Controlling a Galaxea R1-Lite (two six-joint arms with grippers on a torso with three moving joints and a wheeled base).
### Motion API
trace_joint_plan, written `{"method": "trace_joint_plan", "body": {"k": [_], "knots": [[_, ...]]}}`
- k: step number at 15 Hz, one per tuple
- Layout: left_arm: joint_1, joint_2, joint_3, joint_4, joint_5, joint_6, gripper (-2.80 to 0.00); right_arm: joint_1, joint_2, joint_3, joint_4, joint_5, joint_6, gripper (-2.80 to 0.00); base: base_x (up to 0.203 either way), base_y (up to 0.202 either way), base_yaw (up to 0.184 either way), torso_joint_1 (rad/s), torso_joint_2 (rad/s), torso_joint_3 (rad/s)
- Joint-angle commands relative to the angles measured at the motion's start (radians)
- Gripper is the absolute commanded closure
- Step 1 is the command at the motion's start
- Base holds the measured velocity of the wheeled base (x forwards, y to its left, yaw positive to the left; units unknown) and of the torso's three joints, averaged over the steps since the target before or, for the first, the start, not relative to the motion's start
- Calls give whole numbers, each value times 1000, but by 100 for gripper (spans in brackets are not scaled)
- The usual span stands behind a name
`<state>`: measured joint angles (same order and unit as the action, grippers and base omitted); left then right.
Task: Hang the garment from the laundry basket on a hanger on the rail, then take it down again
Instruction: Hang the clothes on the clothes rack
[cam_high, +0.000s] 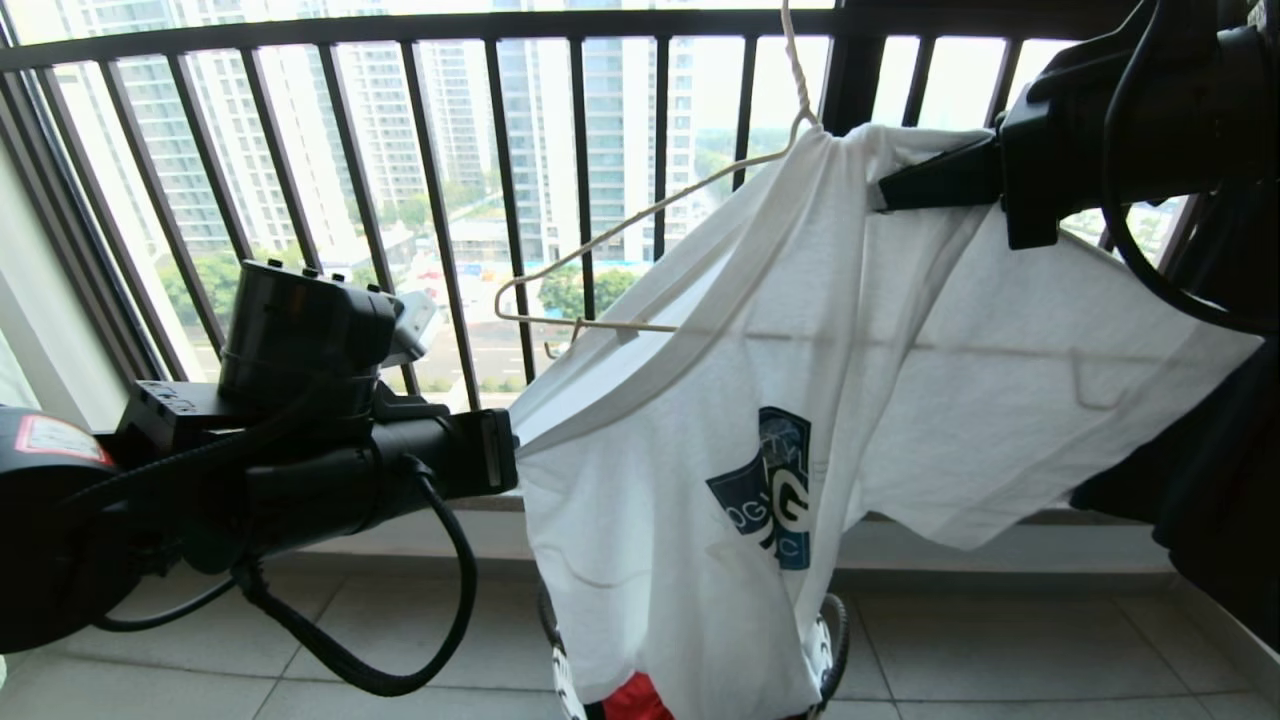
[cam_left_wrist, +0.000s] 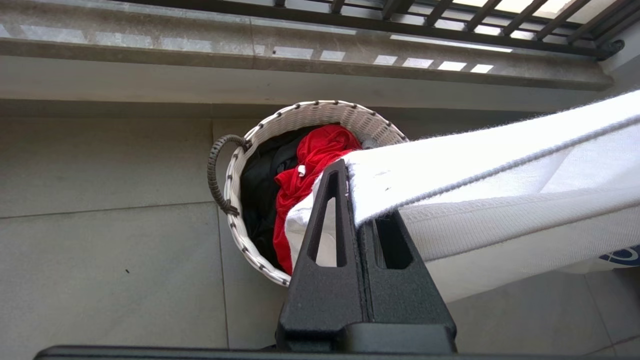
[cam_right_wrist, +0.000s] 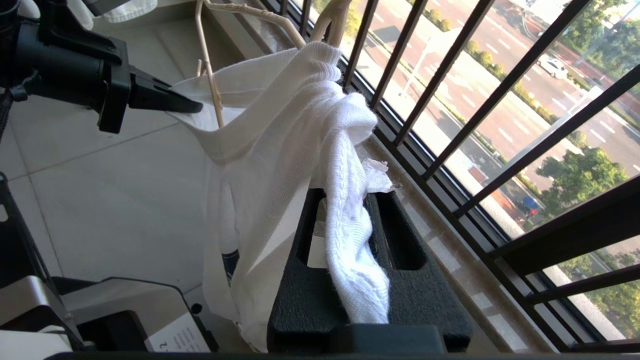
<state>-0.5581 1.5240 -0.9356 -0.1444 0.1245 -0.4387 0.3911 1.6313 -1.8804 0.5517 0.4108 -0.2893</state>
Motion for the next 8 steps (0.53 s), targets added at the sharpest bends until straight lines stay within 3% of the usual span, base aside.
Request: {"method": "trace_joint_plan", "body": {"k": [1, 8], "knots": [[-3, -3, 15, -19, -2, -2, 0, 2, -7, 1, 2, 11, 21, 0, 0, 0, 0, 0, 0, 0], [-45, -24, 32, -26, -17, -3, 0, 49, -4, 24, -35, 13, 86, 0, 0, 0, 0, 0, 0, 0]]}}
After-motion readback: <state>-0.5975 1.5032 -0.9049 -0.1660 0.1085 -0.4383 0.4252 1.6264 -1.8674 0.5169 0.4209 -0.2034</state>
